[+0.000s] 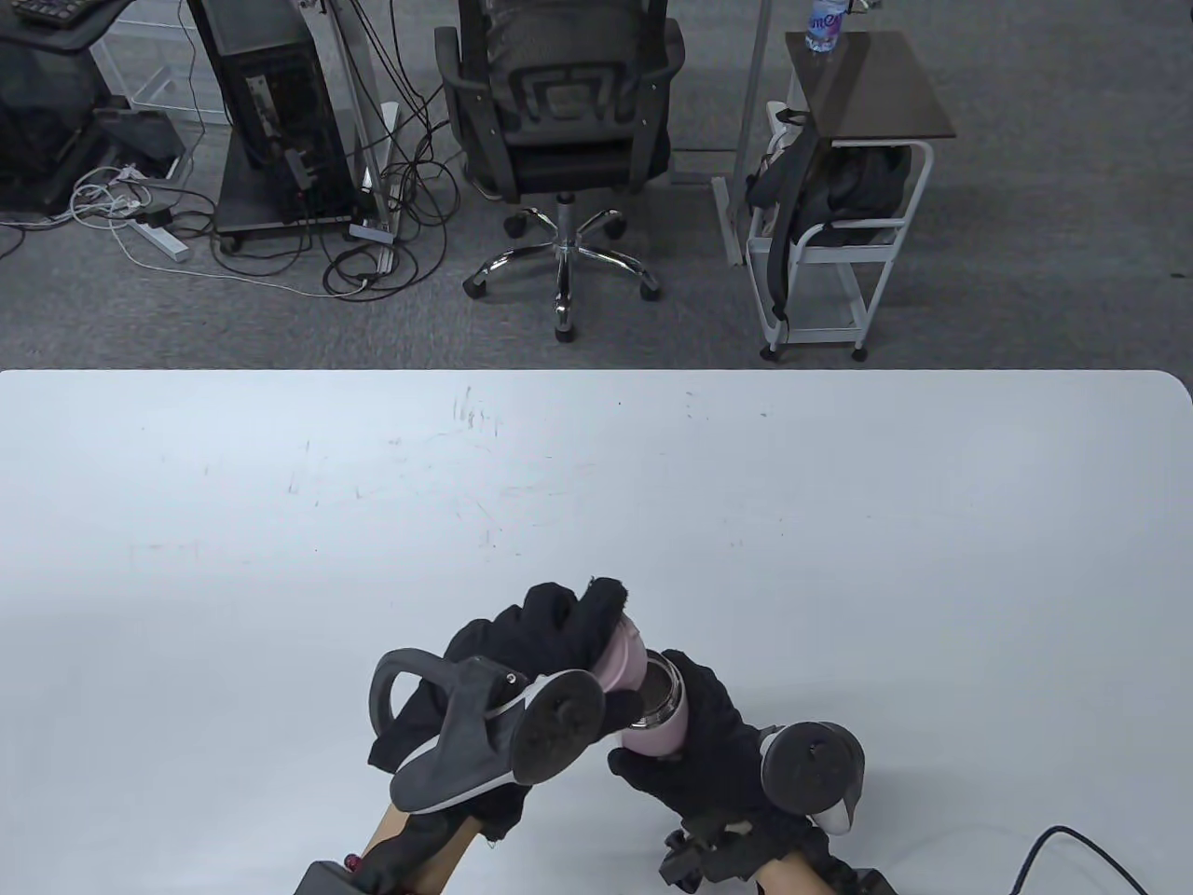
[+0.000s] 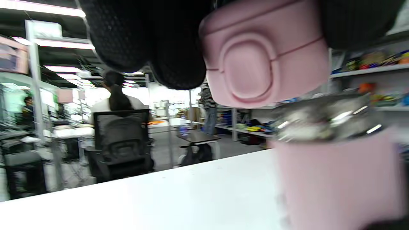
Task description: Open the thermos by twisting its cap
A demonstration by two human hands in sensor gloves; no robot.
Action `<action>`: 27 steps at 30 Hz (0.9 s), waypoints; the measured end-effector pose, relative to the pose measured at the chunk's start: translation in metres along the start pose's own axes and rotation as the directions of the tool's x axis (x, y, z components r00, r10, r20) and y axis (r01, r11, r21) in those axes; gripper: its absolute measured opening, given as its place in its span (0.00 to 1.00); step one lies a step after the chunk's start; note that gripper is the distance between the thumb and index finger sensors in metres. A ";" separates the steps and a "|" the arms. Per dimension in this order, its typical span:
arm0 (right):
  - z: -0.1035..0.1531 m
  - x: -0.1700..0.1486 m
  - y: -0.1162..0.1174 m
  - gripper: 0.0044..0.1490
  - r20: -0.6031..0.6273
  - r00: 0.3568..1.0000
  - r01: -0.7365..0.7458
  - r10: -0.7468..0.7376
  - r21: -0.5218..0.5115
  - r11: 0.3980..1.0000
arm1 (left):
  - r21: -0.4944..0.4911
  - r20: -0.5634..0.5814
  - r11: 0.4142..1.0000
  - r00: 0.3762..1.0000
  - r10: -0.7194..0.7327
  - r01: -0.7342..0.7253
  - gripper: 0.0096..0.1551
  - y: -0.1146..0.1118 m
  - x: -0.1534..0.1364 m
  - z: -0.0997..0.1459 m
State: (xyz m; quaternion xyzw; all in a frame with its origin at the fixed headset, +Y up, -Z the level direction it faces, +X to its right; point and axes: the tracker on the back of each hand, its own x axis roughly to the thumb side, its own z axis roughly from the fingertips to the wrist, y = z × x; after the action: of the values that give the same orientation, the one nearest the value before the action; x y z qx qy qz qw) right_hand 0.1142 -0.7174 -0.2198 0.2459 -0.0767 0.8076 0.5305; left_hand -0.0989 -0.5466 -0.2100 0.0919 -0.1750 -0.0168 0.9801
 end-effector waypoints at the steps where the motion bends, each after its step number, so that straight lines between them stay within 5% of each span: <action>1: 0.000 0.000 -0.002 0.65 0.000 1.000 -0.002 0.002 -0.010 1.000 | -0.006 -0.042 0.998 0.997 -0.069 0.069 0.52 -0.011 -0.006 -0.001; 5: 0.000 -0.002 -0.003 0.65 -0.015 1.000 -0.003 0.003 -0.020 1.000 | -0.155 -0.107 0.971 0.975 -0.197 0.180 0.51 -0.065 -0.027 -0.004; 9: -0.001 -0.004 -0.004 0.65 -0.026 1.000 -0.007 0.007 -0.014 1.000 | -0.321 -0.131 0.940 0.977 -0.168 0.118 0.51 -0.132 -0.043 -0.003; 15: -0.004 -0.011 -0.006 0.65 -0.059 0.998 -0.014 0.013 -0.021 1.000 | -0.431 -0.130 0.893 0.971 -0.203 0.129 0.50 -0.196 -0.050 -0.002; 23: -0.006 -0.028 -0.018 0.64 -0.136 0.990 0.014 -0.024 -0.075 0.997 | -0.411 -0.170 0.911 0.980 -0.107 0.028 0.52 -0.220 -0.060 0.008; 27: -0.006 -0.044 -0.025 0.64 -0.211 0.976 0.029 -0.054 -0.121 0.992 | -0.385 -0.209 0.920 0.978 -0.018 -0.065 0.55 -0.210 -0.073 0.011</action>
State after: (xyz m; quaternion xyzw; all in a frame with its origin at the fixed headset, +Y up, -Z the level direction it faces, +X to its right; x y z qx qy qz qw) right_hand 0.1485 -0.7399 -0.2497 0.1274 -0.0615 0.8122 0.5659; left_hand -0.1713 -0.7504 -0.2636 -0.1060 -0.0653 -0.0298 0.9918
